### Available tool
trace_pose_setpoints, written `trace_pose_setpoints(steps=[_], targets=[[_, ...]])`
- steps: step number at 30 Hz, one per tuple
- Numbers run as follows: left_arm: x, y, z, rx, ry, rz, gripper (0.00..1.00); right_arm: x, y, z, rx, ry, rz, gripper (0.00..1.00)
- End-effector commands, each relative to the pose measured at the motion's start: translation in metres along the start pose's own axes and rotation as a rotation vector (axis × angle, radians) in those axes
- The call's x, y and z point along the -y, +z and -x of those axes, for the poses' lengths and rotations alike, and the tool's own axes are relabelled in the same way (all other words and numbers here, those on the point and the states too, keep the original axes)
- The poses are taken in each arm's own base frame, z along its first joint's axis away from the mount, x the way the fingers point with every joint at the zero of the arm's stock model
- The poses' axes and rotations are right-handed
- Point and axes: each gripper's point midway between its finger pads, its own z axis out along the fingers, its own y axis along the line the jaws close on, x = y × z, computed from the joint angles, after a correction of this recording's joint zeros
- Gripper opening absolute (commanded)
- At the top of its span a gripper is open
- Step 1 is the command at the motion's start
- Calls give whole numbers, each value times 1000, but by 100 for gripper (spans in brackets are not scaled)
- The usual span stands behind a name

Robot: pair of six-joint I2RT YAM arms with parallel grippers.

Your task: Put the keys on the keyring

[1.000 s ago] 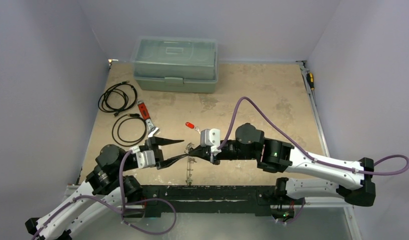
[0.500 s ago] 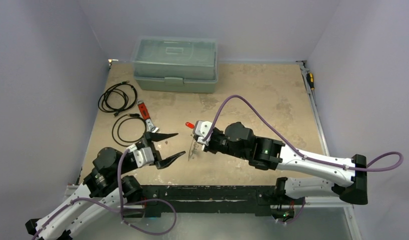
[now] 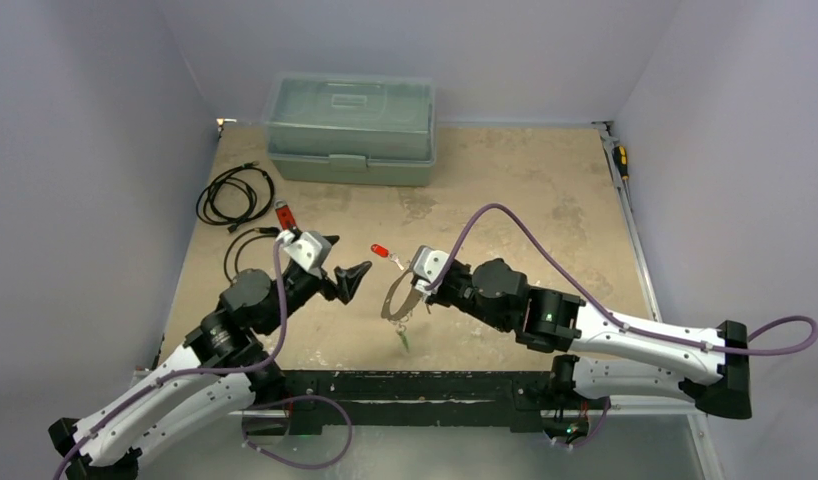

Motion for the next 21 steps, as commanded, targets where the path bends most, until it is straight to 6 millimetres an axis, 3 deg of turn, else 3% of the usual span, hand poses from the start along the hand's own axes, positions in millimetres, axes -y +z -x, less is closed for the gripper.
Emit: trace_pose_setpoints(steps=[1,10,16,21], targets=[[-26,10,6,-65,-102,166,76,20,-11,18,87,9,-91,0],[-50,49,-43,-316,-172,207,72,4,-21,10,109,-34,-7,0],[-56,72,-55,-341,-155,185,72,-13,-25,-1,117,-94,60,0],[-61,83,-54,-317,33,131,69,-30,-22,-14,92,-137,137,0]])
